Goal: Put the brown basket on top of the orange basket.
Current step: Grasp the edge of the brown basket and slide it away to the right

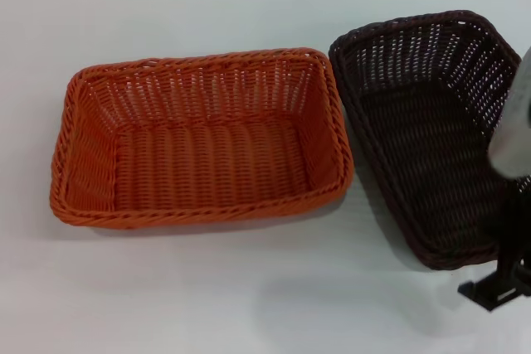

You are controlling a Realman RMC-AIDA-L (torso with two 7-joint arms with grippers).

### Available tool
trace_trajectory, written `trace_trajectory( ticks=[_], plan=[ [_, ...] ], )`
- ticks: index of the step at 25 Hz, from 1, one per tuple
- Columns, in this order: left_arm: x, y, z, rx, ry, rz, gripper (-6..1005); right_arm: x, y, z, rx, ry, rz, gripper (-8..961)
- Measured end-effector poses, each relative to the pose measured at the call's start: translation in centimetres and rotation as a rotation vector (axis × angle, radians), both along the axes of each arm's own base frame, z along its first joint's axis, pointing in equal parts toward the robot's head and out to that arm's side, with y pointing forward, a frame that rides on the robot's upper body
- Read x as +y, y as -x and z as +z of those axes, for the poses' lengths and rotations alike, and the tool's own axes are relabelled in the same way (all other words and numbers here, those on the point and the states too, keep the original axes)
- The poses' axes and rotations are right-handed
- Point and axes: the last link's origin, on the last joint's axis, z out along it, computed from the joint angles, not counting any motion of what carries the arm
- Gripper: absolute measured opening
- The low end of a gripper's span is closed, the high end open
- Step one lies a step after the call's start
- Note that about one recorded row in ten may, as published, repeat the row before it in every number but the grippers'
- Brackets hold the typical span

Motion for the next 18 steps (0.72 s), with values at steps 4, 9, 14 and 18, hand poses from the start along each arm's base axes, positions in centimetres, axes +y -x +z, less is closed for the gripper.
trace_trajectory(
  ticks=[4,9,14,18],
  plan=[
    [0.0,0.0,0.0,0.000,0.000,0.000,666,-0.2,-0.7,-1.3,-0.047,0.033,-0.013,764],
    [0.0,0.0,0.0,0.000,0.000,0.001,666,0.7,-0.2,-1.1,-0.073,-0.040,0.026,763],
    [-0.2,0.2,0.0,0.003,0.003,0.009,666,1.7,-0.2,-1.3,-0.075,-0.049,0.025,761],
    [-0.3,0.4,0.1,0.007,0.006,0.016,666,2.6,-0.9,-2.4,-0.113,-0.027,0.018,507]
  ],
)
